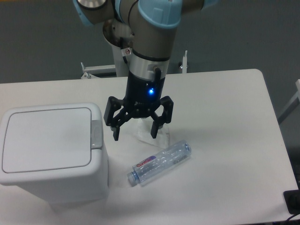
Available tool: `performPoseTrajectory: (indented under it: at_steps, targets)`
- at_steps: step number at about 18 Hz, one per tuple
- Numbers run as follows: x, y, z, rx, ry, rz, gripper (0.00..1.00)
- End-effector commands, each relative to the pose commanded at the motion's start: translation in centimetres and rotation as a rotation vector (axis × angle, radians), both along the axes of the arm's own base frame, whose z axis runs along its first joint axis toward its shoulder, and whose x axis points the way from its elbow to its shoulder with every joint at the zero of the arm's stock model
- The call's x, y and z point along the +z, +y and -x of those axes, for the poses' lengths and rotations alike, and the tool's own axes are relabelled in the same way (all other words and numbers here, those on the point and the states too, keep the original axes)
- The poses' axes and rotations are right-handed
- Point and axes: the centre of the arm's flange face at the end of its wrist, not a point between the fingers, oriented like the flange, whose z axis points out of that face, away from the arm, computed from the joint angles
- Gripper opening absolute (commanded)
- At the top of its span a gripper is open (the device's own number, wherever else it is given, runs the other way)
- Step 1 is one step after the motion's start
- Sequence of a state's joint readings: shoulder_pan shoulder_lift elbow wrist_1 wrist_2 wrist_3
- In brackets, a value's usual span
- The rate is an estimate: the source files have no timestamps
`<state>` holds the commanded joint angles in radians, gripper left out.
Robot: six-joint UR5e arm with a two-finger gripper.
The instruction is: Open the trash can
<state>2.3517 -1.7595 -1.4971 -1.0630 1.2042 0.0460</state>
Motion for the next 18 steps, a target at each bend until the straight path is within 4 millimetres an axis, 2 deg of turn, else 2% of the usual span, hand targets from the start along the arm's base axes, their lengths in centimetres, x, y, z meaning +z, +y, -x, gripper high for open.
performPoseTrajectory:
  at_steps: [6,18]
  targets:
    - [0.0,0.6,-1.2,-0.022,-0.001,-0.001,1.0]
    - [-1.4,0.5,-1.4,-0.021,-0.014,0.021,1.0]
